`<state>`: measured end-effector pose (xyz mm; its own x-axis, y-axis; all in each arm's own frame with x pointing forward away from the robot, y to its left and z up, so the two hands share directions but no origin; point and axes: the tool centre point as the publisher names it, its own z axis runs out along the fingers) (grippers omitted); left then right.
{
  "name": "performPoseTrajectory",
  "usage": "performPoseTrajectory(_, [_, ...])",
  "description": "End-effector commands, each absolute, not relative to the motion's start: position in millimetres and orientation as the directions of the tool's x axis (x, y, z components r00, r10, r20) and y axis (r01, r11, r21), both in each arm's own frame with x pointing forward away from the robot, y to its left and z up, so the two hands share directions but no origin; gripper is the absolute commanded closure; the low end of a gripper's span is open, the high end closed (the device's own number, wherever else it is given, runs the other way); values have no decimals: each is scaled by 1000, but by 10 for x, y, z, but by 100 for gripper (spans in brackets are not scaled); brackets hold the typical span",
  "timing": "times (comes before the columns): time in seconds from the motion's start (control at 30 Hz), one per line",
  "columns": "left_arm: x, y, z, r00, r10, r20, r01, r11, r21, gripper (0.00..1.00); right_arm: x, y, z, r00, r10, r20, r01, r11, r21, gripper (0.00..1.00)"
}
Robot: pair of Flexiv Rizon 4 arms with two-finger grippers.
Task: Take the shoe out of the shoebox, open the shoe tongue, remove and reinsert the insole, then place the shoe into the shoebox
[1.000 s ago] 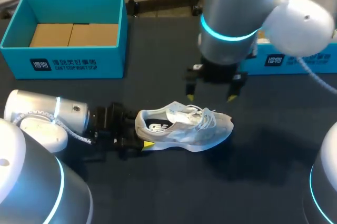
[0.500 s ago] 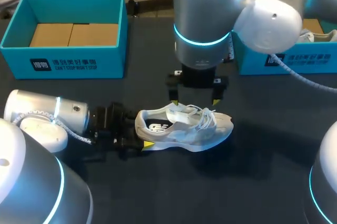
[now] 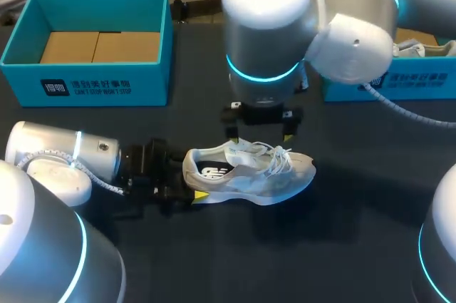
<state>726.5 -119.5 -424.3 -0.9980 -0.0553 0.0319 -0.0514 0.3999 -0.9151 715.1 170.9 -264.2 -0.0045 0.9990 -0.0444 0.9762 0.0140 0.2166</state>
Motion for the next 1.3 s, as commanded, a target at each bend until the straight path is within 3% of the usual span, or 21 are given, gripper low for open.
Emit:
performPoseTrajectory(0.03, [7269,-1193,-4257,-998,-55,32,-52,404,-913,100,7201,1875,-2733,-14,997,-71,979,29,204,0])
performPoseTrajectory(0.53, [7269,-1193,-4257,-998,-55,32,-52,404,-913,100,7201,2221,-2940,-152,971,-186,980,172,100,0])
performPoseTrajectory(1.3, [7269,-1193,-4257,-998,-55,32,-52,404,-913,100,7316,2216,-3318,-138,918,-372,990,116,-82,0])
